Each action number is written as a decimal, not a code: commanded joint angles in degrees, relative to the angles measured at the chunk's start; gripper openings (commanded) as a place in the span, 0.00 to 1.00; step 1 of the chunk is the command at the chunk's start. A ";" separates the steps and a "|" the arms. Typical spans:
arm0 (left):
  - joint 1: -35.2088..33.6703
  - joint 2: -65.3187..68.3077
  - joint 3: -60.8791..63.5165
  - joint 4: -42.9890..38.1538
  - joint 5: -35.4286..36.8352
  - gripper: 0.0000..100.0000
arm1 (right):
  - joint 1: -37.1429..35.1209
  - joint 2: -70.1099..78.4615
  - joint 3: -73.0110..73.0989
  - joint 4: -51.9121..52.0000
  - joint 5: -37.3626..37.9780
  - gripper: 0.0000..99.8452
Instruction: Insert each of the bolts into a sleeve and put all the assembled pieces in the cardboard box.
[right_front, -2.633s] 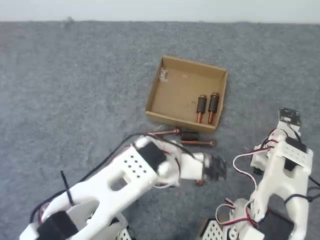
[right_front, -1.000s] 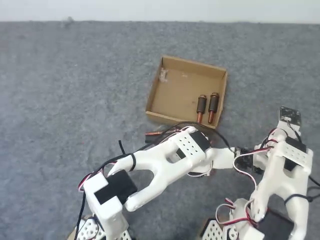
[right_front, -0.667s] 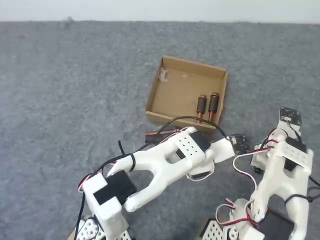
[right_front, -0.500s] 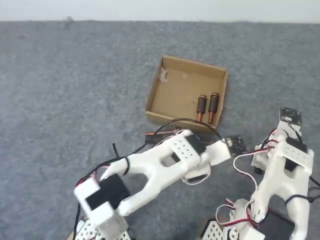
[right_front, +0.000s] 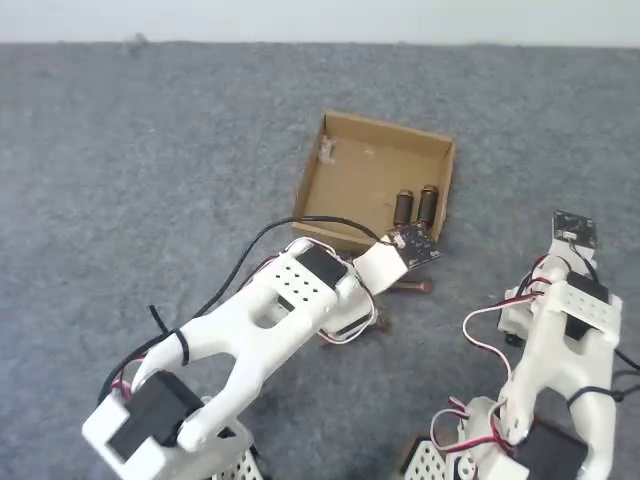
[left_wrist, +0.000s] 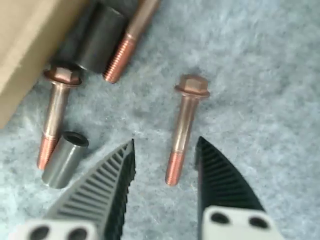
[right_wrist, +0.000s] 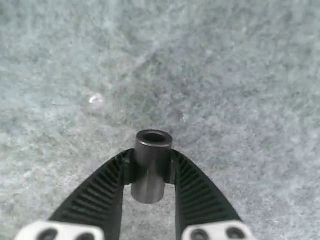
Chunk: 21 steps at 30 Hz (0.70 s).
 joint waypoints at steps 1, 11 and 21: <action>0.09 -3.25 -0.13 -1.23 0.26 0.19 | -0.92 -1.80 -0.70 -0.92 -0.62 0.01; 3.08 -3.16 2.07 -8.88 -5.01 0.19 | -0.92 -1.80 -0.70 -0.92 -0.62 0.01; 3.08 5.71 -3.91 -9.32 -5.27 0.19 | -0.92 -1.80 -0.70 -0.92 -0.62 0.01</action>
